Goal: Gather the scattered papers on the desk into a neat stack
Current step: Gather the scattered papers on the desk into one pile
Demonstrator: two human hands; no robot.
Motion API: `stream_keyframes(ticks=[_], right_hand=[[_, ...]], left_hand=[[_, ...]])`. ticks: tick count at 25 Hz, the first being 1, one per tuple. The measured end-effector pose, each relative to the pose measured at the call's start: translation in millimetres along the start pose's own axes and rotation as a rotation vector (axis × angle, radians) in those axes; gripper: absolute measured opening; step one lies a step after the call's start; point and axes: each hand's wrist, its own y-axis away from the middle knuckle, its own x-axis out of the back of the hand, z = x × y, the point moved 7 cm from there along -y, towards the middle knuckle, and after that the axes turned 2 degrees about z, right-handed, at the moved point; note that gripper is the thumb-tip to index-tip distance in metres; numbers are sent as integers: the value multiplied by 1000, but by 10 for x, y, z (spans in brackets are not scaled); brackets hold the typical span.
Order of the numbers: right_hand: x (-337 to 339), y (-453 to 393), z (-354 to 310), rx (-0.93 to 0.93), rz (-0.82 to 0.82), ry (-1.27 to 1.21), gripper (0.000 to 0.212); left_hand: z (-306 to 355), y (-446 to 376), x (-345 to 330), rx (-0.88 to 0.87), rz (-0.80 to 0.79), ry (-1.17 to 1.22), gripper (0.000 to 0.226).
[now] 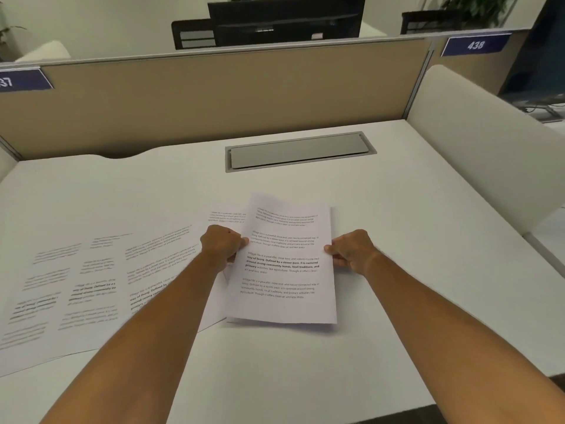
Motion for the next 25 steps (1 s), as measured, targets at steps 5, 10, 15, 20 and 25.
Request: stream_keyframes(ticks=[5, 10, 15, 20, 25], right_hand=[[-41, 89, 96, 0, 136, 205, 36], [13, 249, -15, 77, 371, 425, 19], [-86, 259, -59, 97, 332, 493, 40], [-125, 229, -74, 79, 308, 507, 40], [-129, 171, -56, 43, 285, 425, 44]], left_hand=[[22, -110, -81, -127, -33, -217, 19], [55, -82, -196, -221, -34, -336, 17], [56, -117, -290, -160, -84, -339, 37], [55, -137, -315, -130, -77, -340, 43], [100, -134, -306, -143, -41, -377, 36]])
